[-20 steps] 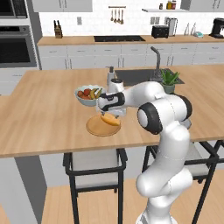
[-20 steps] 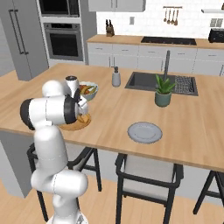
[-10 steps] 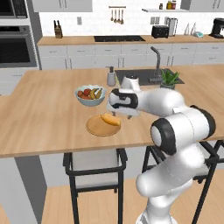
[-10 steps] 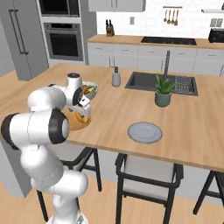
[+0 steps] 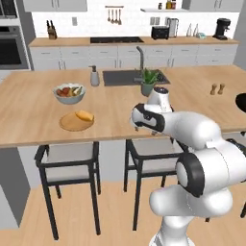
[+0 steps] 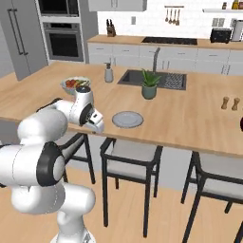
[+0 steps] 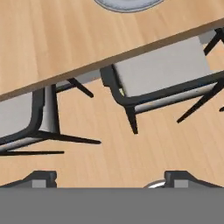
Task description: Place one bun and one sausage from the bowl on each plate.
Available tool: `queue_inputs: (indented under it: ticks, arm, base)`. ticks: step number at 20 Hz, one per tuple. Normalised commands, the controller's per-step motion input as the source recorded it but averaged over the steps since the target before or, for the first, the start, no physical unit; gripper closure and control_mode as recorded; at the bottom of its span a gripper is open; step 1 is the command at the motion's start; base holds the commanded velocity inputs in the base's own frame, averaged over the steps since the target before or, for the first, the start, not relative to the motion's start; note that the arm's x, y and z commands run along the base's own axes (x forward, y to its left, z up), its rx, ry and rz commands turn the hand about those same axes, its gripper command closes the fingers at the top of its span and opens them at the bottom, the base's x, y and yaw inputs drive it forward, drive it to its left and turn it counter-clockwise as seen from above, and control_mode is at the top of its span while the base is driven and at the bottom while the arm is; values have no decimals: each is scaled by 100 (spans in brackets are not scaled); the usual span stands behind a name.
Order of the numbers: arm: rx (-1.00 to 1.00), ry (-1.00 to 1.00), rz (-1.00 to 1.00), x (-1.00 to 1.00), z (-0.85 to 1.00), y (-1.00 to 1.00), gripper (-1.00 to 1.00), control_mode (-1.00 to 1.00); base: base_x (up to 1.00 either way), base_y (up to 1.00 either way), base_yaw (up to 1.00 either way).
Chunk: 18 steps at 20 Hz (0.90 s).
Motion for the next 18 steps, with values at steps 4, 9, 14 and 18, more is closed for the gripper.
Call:
queue_inputs:
  ticks: [4, 9, 14, 18]
  arm:
    - [0, 0, 0, 0, 0, 0, -100, 100]
    - [0, 0, 0, 0, 0, 0, -100, 100]
    - [0, 0, 0, 0, 0, 0, -100, 100]
    - [0, 0, 0, 0, 0, 0, -100, 100]
  base:
    - [-100, -100, -6]
    - [-27, -100, -30]
    - [26, -100, -37]
    - [92, -100, -12]
